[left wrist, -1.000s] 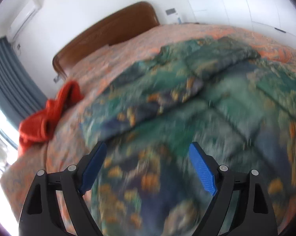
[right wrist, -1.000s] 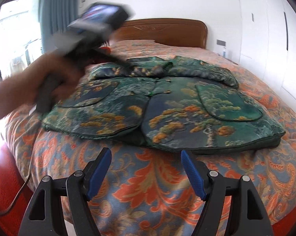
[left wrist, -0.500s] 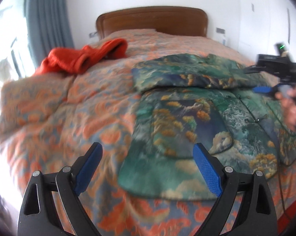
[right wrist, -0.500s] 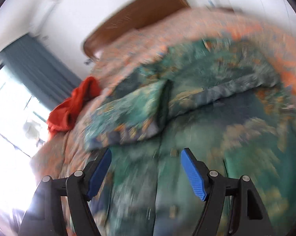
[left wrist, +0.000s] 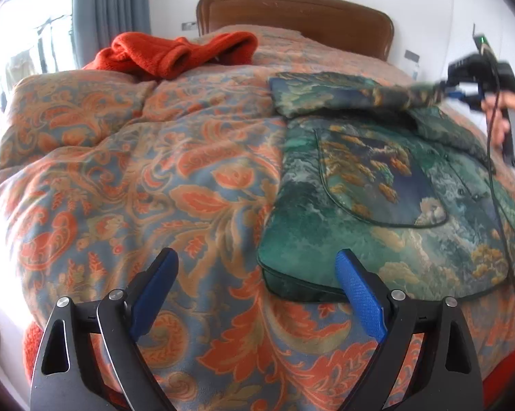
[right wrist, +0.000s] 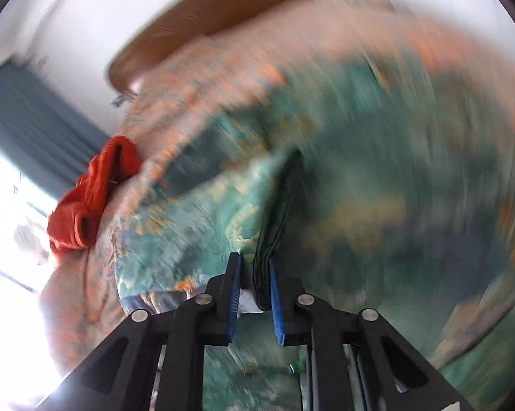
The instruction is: Fold large clothes
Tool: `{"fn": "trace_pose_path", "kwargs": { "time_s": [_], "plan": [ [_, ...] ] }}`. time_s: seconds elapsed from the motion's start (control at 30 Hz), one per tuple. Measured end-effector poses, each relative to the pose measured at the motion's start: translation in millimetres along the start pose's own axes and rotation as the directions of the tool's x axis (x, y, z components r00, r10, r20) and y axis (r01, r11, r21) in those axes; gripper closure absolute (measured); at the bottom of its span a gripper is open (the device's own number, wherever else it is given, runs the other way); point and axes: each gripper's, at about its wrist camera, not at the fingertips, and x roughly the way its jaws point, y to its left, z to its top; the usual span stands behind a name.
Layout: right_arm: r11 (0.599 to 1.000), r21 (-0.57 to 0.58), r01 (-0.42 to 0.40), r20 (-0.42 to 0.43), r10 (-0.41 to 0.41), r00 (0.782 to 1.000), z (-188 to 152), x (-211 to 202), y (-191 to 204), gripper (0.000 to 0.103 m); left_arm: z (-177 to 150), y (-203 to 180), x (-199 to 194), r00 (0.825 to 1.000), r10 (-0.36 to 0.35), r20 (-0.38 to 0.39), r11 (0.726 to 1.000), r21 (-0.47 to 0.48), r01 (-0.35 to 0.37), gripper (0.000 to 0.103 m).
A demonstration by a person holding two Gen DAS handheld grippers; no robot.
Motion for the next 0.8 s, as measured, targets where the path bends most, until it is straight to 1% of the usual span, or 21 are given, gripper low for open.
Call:
{"fn": "trace_pose_path", "kwargs": {
  "time_s": [0.03, 0.07, 0.13, 0.2, 0.27, 0.3, 0.33, 0.37, 0.43, 0.47, 0.53, 0.57, 0.6, 0.63, 0.67, 0.73, 0.77, 0.8],
  "plan": [
    [0.999, -0.046, 0.008, 0.051, -0.006, 0.999, 12, -8, 12, 0.086, 1, 1, 0, 1.0, -0.001, 0.001, 1.0, -0.007, 0.001, 0.009],
    [0.998, -0.066, 0.013, 0.087, -0.007, 0.996, 26, -12, 20, 0.086, 1, 1, -1, 1.0, -0.003, 0.001, 1.0, -0.015, 0.003, 0.009],
    [0.996, -0.083, 0.026, 0.116, -0.017, 0.993, 49, -11, 22, 0.086, 2, 1, -2, 1.0, -0.011, -0.002, 1.0, -0.021, 0.011, 0.009],
    [0.989, -0.125, 0.076, 0.135, -0.058, 0.989, 66, 2, 21, 0.087, 3, -2, -3, 1.0, -0.017, -0.006, 1.0, -0.016, 0.017, 0.009],
    [0.982, -0.14, 0.127, 0.108, -0.112, 0.988, 71, 26, 10, 0.086, 3, -6, -5, 1.0, -0.022, -0.01, 1.0, 0.005, 0.022, 0.009],
    [0.981, -0.13, 0.144, 0.08, -0.135, 0.988, 70, 40, 0, 0.085, 3, -8, -6, 1.0, -0.022, -0.011, 1.0, 0.015, 0.022, 0.009],
    [0.982, -0.111, 0.153, 0.045, -0.149, 0.988, 66, 53, -10, 0.08, 3, -10, -7, 1.0, -0.021, -0.013, 0.999, 0.024, 0.022, 0.009],
    [0.983, -0.09, 0.162, 0.021, -0.161, 0.987, 62, 61, -19, 0.079, 4, -13, -8, 1.0, -0.021, -0.02, 0.999, 0.038, 0.022, 0.009],
    [0.98, -0.028, 0.197, -0.013, -0.197, 0.98, 51, 69, -36, 0.06, 9, -16, -7, 0.999, -0.029, -0.037, 0.998, 0.054, 0.031, 0.009],
    [0.981, 0.003, 0.192, -0.005, -0.192, 0.981, 45, 64, -42, 0.058, 13, -18, -6, 0.998, -0.039, -0.046, 0.997, 0.058, 0.042, 0.009],
    [0.987, 0.028, 0.161, 0.029, -0.161, 0.986, 33, 46, -47, 0.058, 30, -19, -5, 0.995, -0.079, -0.055, 0.995, 0.051, 0.082, 0.009],
    [0.99, 0.022, 0.142, 0.041, -0.143, 0.989, 28, 36, -50, 0.057, 43, -19, -4, 0.993, -0.105, -0.05, 0.993, 0.038, 0.107, 0.009],
    [0.994, 0.002, 0.112, 0.056, -0.112, 0.992, 21, 22, -50, 0.056, 60, -20, -3, 0.99, -0.139, -0.038, 0.99, 0.022, 0.14, 0.009],
    [0.996, -0.028, 0.087, 0.071, -0.085, 0.994, 13, 6, -51, 0.055, 81, -22, -1, 0.983, -0.183, -0.025, 0.983, 0.008, 0.184, 0.006],
    [0.996, -0.058, 0.071, 0.089, -0.065, 0.994, 3, -9, -51, 0.054, 95, -25, 3, 0.977, -0.21, -0.024, 0.978, 0.004, 0.21, 0.003],
    [0.991, -0.125, 0.046, 0.138, -0.028, 0.99, -25, -47, -50, 0.045, 136, -42, 23, 0.951, -0.304, -0.048, 0.952, 0.011, 0.305, 0.002],
    [0.989, -0.144, 0.037, 0.155, -0.015, 0.988, -38, -62, -51, 0.043, 154, -52, 37, 0.937, -0.342, -0.071, 0.939, 0.024, 0.344, 0.002],
    [0.986, -0.163, 0.037, 0.172, -0.008, 0.985, -52, -78, -53, 0.041, 175, -65, 57, 0.931, -0.352, -0.095, 0.934, 0.033, 0.356, 0.002]
  ]
}}
